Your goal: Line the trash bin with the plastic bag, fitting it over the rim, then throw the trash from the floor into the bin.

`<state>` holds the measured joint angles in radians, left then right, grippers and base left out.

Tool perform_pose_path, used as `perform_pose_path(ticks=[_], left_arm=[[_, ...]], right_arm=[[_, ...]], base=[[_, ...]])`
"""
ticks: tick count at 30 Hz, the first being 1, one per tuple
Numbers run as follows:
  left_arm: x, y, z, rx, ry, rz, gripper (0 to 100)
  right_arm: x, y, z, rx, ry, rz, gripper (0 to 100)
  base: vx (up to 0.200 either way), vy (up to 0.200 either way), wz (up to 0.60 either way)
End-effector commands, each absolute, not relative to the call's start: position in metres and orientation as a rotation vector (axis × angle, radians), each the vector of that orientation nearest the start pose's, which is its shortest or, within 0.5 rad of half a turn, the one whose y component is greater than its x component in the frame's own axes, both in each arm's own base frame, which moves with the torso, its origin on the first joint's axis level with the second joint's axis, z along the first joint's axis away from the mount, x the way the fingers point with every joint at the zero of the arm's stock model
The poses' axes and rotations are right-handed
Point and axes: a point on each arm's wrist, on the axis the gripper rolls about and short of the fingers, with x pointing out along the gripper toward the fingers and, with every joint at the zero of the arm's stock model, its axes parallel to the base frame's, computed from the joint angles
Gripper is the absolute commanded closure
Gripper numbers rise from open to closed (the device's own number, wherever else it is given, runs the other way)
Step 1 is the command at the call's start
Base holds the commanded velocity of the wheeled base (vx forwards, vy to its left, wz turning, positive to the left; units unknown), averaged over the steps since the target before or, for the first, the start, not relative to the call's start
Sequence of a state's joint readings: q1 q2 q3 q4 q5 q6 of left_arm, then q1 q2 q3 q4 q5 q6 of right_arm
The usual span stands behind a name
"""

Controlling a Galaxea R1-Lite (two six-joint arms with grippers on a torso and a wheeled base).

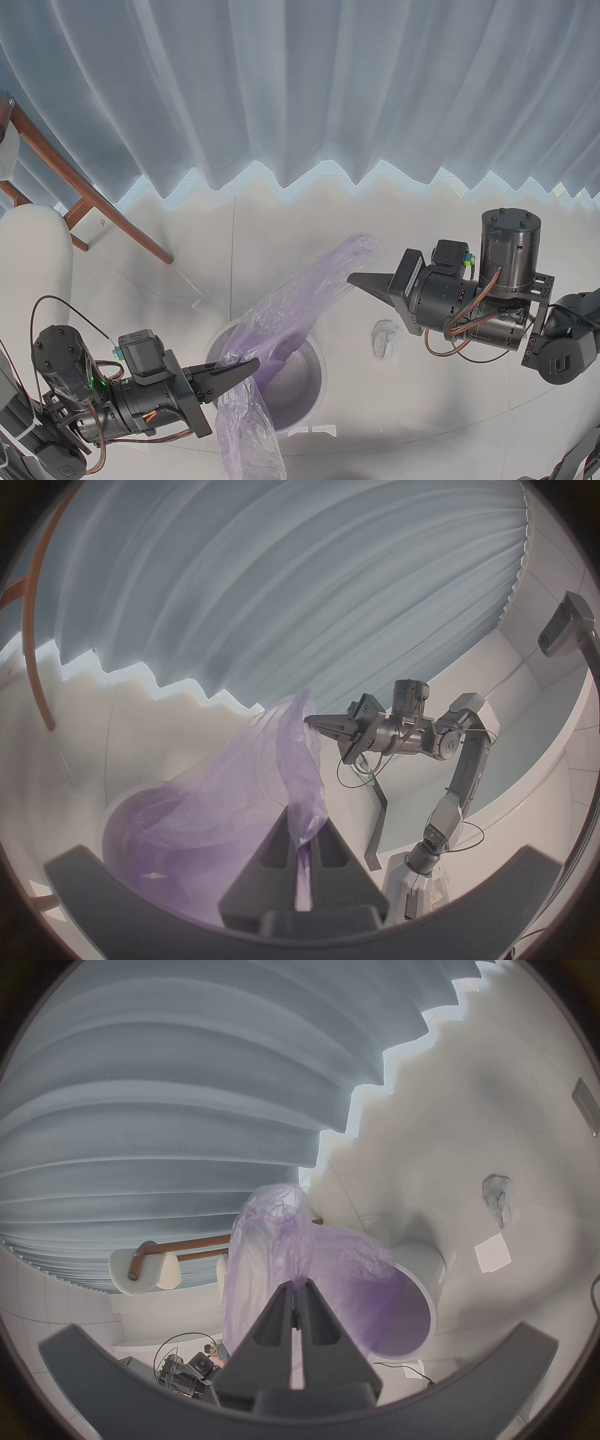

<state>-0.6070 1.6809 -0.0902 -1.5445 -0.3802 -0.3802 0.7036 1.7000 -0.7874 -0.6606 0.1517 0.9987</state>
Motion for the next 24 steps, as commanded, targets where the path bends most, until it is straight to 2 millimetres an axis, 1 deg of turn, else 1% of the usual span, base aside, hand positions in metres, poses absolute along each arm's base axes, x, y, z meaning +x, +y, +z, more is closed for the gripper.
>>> perform_pose_path(ticks=[1, 12, 13, 16, 24], left_arm=[[0.1640, -0.1242, 0.1171, -0.343, 0.236, -0.966, 100], [0.1636, -0.1239, 0.1171, -0.343, 0.236, -0.966, 100], [0.1636, -0.1239, 0.1171, -0.343, 0.236, -0.966, 100], [0.1634, -0.1242, 0.1171, -0.343, 0.237, -0.967, 100], [0.1632, -0.1240, 0.1178, -0.342, 0.233, -0.968, 100]], right_arm=[[0.2301, 0.1993, 0.1759, 0.857, 0.651, 0.646, 100], [0.2274, 0.1979, 0.1727, 0.808, 0.636, 0.648, 100], [0.2276, 0.1974, 0.1738, 0.815, 0.630, 0.648, 0], [0.2283, 0.1980, 0.1763, 0.844, 0.597, 0.667, 0], [0.2307, 0.2000, 0.1704, 0.853, 0.576, 0.677, 0]], base=[[0.000, 0.000, 0.00], [0.000, 0.000, 0.00], [0.000, 0.000, 0.00], [0.000, 0.000, 0.00], [0.000, 0.000, 0.00]])
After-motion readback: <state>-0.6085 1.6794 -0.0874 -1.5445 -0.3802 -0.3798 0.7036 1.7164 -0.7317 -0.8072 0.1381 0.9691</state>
